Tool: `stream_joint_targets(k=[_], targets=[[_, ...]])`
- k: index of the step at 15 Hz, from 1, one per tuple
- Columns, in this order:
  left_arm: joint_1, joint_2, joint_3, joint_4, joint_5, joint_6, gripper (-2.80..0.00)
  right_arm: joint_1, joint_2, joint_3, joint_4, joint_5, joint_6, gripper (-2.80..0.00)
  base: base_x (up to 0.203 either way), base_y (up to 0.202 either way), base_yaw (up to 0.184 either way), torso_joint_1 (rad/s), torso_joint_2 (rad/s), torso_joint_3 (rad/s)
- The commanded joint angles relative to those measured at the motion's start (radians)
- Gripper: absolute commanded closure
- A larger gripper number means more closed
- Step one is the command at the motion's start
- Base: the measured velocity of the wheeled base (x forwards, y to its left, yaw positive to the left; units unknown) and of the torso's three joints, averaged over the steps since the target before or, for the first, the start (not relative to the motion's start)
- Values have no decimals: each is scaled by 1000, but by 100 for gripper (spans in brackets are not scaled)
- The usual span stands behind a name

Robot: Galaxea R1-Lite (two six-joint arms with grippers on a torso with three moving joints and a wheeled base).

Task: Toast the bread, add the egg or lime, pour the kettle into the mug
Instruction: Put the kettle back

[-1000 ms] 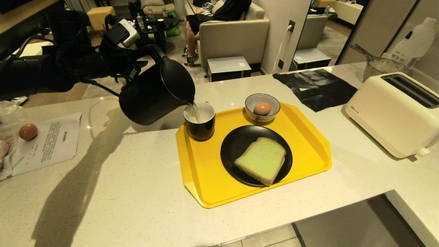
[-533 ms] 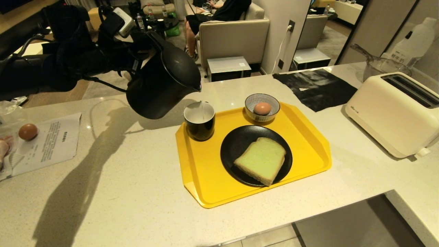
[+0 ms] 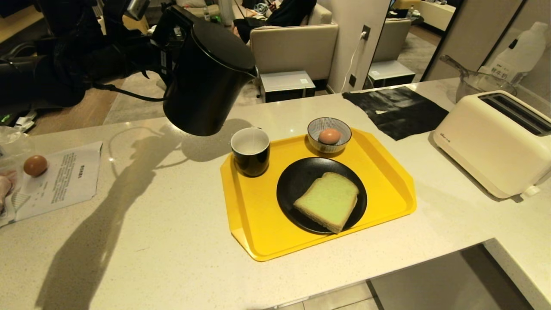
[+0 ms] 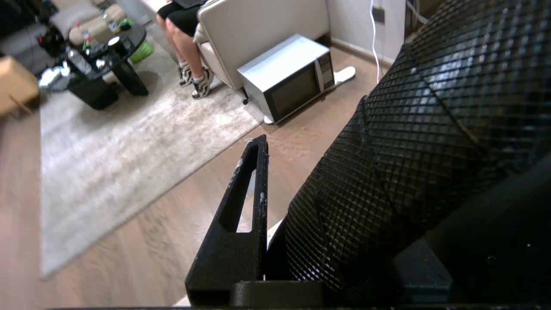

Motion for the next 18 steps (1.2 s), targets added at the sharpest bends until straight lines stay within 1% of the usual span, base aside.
stream_joint_targets(k=[1, 3, 5, 7, 9, 11, 13, 14, 18], targets=[[-1, -33, 0, -1, 6, -58, 0, 0, 1, 26, -1, 0, -1, 0, 0, 0, 0, 0, 0, 0], [-13, -60, 2, -2, 22, -152, 0, 0, 1, 26, -1, 0, -1, 0, 0, 0, 0, 0, 0, 0], [-33, -85, 4, -27, 70, -246, 0, 0, 1, 26, -1, 0, -1, 0, 0, 0, 0, 0, 0, 0], [-36, -113, 24, -77, 118, -308, 0, 0, 1, 26, -1, 0, -1, 0, 0, 0, 0, 0, 0, 0], [-24, -136, 26, -79, 133, -359, 0, 0, 1, 26, -1, 1, -1, 0, 0, 0, 0, 0, 0, 0], [5, -151, 28, -76, 139, -425, 0, 0, 1, 26, -1, 1, -1, 0, 0, 0, 0, 0, 0, 0], [42, -183, 42, -64, 147, -464, 0, 0, 1, 26, -1, 0, -1, 0, 0, 0, 0, 0, 0, 0], [68, -204, 59, -39, 145, -479, 0, 0, 1, 26, -1, 0, -1, 0, 0, 0, 0, 0, 0, 0], [124, -306, 124, 112, 136, -522, 0, 0, 1, 26, -1, 0, -1, 0, 0, 0, 0, 0, 0, 0]])
